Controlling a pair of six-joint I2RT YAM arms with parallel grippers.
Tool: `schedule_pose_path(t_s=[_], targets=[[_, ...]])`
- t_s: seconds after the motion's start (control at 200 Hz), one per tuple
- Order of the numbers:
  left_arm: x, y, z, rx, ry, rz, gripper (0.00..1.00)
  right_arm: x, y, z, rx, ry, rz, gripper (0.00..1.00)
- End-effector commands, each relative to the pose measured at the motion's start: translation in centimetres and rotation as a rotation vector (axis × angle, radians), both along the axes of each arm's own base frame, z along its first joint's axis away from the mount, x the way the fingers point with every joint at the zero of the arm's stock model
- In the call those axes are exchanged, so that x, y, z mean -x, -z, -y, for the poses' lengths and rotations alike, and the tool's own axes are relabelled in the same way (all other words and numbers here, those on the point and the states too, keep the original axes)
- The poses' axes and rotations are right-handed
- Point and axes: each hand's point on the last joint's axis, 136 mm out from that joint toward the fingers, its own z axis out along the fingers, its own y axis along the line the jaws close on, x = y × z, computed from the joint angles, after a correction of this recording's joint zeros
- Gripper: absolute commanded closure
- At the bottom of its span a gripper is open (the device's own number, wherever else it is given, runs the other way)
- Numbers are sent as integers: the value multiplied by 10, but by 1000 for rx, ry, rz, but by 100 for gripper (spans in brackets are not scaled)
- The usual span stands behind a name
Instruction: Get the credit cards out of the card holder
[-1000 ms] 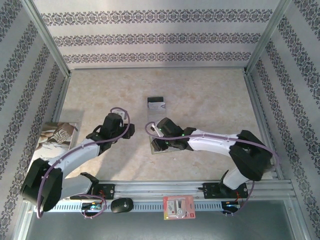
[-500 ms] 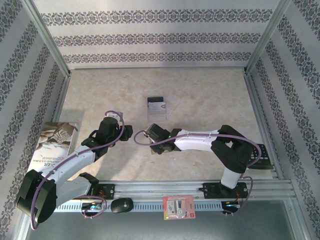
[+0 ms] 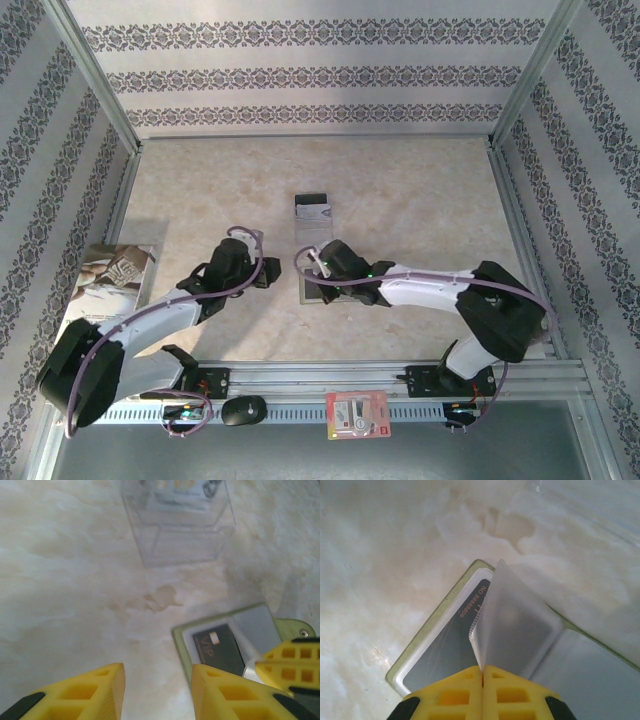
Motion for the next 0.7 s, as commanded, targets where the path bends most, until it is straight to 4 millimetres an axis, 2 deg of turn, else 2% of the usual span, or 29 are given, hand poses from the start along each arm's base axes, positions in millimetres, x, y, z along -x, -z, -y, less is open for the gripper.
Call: schedule_pose_path(t_s=[0.0,0.135,0.36,0.445,0.515,0.695], targets=[[-1,-9,33,65,58,48,63,-2,-23,-11,-216,37,-21,100],[1,4,63,23,130,26,70,-1,-20,-1,-297,86,-78,100],[9,27,89,-33,220,-30,72,7,-13,6,-330,119,-116,100],[12,35,88,-94,231,-54,72,7,-12,11,-334,141,-118,100],[15,43,85,-147,247,-87,76,8,-9,14,-337,163,-128,100],[27,64,82,-199,280,-185,79,9,-3,22,-324,219,-148,100]])
